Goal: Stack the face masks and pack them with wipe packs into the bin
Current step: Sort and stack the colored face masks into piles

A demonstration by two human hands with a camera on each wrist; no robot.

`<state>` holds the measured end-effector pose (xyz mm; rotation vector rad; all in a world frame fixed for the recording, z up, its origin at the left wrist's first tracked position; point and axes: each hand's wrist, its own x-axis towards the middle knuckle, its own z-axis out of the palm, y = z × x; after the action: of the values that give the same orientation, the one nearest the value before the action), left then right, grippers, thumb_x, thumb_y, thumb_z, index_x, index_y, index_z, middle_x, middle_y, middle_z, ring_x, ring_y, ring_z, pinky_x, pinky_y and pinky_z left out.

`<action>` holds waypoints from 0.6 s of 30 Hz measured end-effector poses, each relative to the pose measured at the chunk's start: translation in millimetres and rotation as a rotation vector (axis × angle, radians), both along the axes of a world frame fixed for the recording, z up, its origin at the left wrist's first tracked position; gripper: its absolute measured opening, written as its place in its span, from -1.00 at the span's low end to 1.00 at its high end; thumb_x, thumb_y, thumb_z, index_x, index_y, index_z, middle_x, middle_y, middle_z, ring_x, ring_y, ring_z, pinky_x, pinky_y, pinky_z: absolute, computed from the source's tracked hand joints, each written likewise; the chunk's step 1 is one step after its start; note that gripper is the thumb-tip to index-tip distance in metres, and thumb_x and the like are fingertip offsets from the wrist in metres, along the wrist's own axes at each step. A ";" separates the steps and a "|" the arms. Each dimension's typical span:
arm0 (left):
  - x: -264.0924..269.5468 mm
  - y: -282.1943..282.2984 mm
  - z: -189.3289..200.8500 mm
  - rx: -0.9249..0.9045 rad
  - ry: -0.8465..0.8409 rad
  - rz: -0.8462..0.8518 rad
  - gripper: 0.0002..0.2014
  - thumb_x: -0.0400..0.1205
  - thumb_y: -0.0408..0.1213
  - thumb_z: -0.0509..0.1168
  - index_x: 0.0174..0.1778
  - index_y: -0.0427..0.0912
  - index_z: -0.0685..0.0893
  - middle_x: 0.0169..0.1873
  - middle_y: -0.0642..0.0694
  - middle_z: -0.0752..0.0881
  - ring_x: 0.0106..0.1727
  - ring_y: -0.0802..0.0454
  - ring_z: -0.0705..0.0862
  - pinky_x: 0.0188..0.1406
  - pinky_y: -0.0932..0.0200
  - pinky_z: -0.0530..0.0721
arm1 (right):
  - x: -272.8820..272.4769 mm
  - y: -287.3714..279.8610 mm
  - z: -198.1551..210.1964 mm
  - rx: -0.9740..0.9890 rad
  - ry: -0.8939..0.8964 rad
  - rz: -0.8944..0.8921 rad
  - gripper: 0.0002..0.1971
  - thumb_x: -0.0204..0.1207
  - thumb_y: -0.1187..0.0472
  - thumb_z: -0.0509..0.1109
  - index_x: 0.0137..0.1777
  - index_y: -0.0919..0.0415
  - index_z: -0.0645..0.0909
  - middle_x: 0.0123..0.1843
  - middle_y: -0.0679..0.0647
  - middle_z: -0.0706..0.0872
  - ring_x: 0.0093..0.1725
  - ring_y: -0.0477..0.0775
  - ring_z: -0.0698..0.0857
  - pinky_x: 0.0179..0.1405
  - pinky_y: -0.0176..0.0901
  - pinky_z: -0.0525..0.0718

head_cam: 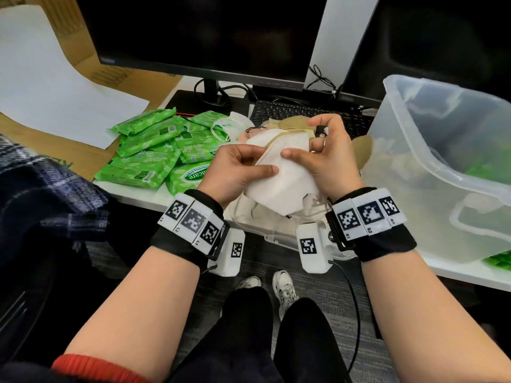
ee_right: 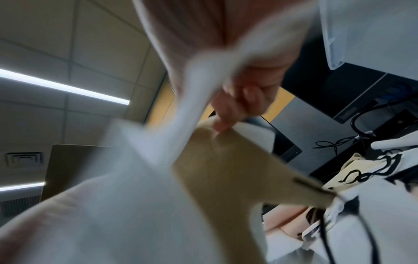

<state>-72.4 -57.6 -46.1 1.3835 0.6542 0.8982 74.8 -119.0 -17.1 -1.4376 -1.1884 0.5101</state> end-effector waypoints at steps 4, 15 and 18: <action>0.3 -0.6 1.8 0.031 -0.018 0.010 -0.75 0.38 -0.69 0.40 -0.14 -0.29 0.70 -0.40 0.07 0.78 -0.33 0.19 0.73 -0.18 0.29 0.73 | 3.2 0.4 -3.1 -0.068 -0.197 -0.056 -0.69 0.31 -0.02 0.57 -0.06 -0.15 0.49 -0.10 0.04 0.63 -0.22 -0.03 0.61 -0.26 -0.18 0.58; 1.0 -2.1 1.1 0.078 -0.038 0.013 -0.46 0.21 -0.60 0.47 0.02 -0.02 0.59 -0.19 -0.03 0.78 -0.22 0.08 0.72 -0.10 0.12 0.72 | 7.0 1.6 -9.9 0.048 -0.169 -0.209 -0.72 0.18 0.13 0.65 -0.42 -0.15 0.56 -0.32 -0.18 0.59 -0.40 -0.15 0.53 -0.25 -0.05 0.61; 3.3 -3.0 2.1 0.080 -0.002 0.053 -0.53 0.33 -0.69 0.45 0.04 -0.13 0.63 0.03 -0.18 0.69 -0.14 0.02 0.71 -0.02 0.10 0.72 | 5.3 0.0 -10.4 0.145 -0.204 -0.282 -0.73 0.19 0.09 0.62 -0.49 -0.20 0.56 -0.35 -0.20 0.60 -0.38 -0.13 0.57 -0.16 0.04 0.67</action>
<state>-69.1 -60.7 -44.0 1.4420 0.6624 0.9767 80.0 -119.0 -27.5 -1.5255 -1.1319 0.0825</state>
